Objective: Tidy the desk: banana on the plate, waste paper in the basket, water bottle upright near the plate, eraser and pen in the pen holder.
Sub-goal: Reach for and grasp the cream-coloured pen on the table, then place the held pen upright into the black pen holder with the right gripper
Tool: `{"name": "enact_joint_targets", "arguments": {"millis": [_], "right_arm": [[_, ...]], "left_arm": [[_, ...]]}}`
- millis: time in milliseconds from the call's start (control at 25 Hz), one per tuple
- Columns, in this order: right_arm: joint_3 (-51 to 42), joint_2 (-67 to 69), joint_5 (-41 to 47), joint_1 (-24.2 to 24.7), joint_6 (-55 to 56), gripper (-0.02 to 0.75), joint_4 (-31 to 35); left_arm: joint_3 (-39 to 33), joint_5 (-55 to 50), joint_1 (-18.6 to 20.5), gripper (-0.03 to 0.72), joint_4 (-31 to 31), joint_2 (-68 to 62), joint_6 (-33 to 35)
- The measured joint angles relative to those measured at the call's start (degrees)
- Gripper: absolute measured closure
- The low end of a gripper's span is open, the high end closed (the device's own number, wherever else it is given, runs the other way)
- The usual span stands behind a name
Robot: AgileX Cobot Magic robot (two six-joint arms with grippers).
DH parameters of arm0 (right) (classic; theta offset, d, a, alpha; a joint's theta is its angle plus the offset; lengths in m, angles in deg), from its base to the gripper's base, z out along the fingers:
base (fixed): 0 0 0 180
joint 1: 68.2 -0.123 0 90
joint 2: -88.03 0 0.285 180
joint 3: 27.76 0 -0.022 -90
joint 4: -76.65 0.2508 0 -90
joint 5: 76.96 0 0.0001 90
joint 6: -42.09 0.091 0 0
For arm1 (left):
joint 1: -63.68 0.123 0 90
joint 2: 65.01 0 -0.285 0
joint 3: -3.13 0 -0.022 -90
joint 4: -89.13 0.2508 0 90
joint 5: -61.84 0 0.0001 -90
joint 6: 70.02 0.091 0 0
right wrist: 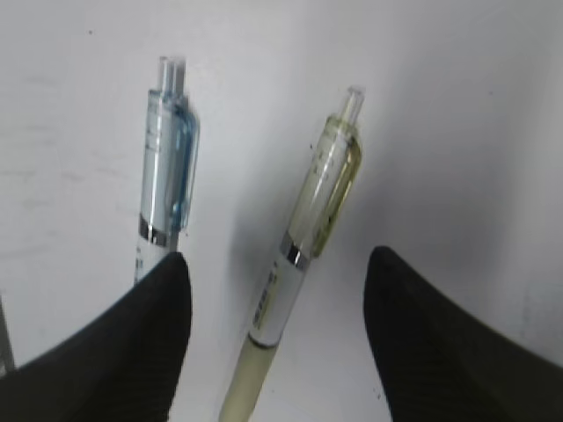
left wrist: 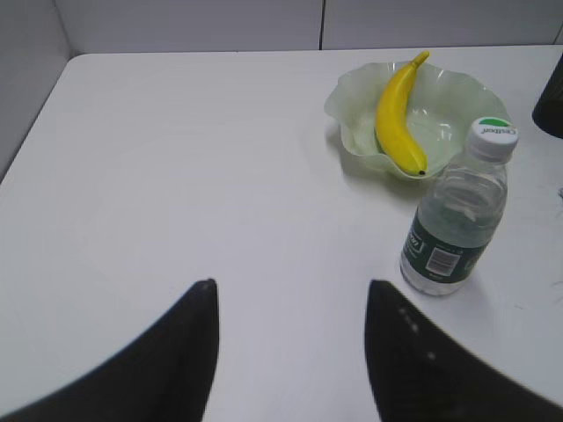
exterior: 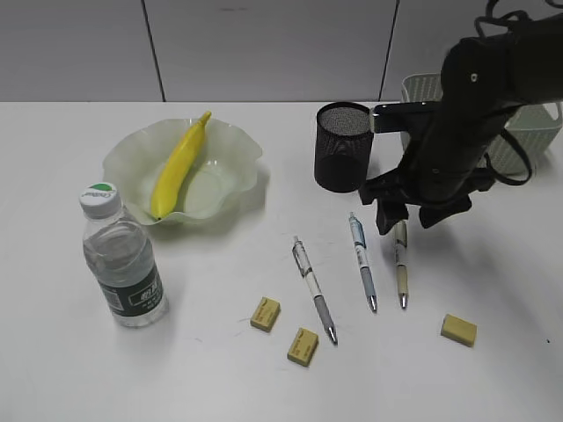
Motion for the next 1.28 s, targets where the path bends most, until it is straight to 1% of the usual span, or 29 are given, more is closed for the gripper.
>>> {"name": "enact_joint_targets", "arguments": {"millis": [160, 320, 480, 560, 640, 720, 880, 1000, 1080, 1120, 1200, 1280], "right_arm": [[3.3, 3.8, 0.7, 0.0, 2.0, 0.316, -1.3], [4.7, 6.3, 0.8, 0.0, 2.9, 0.335, -2.9], [4.8, 8.0, 1.0, 0.0, 3.2, 0.337, -3.2], [4.9, 8.6, 1.1, 0.0, 3.4, 0.363, -3.1], [5.1, 8.7, 1.1, 0.0, 3.4, 0.444, -3.1], [5.1, 8.7, 1.1, 0.0, 3.4, 0.597, -3.1], [4.7, 7.8, 2.2, 0.0, 3.4, 0.596, -3.3], [1.5, 2.2, 0.5, 0.0, 3.4, 0.596, -3.3], [-1.8, -3.8, -5.3, 0.1, 3.4, 0.596, -3.3], [-4.9, -8.7, -10.4, 0.1, 3.4, 0.596, -3.7], [-10.4, -16.3, -24.9, 0.1, 3.3, 0.596, -5.6], [-17.2, -21.9, -47.2, 0.2, 1.4, 0.596, -9.6]], "left_arm": [[0.0, 0.0, 0.0, 0.3, 0.0, 0.0, 0.0], [0.0, 0.0, 0.0, 0.306, 0.0, 0.0, 0.0], [0.0, 0.0, 0.0, 0.306, 0.0, 0.0, 0.0], [0.0, 0.0, 0.0, 0.306, 0.0, 0.0, 0.0], [0.0, 0.0, 0.0, 0.306, 0.0, 0.0, 0.0], [0.0, 0.0, 0.0, 0.309, 0.0, 0.0, 0.0], [0.0, 0.0, 0.0, 0.322, -0.1, 0.0, 0.0], [0.0, 0.0, 0.0, 0.327, -0.1, 0.0, 0.0], [0.0, 0.0, 0.0, 0.332, -0.1, 0.0, 0.0], [0.0, 0.0, 0.0, 0.335, -0.1, 0.0, 0.0], [0.0, 0.0, 0.0, 0.342, -0.1, 0.0, 0.0], [0.0, 0.0, 0.0, 0.346, -0.2, 0.0, 0.0]]}}
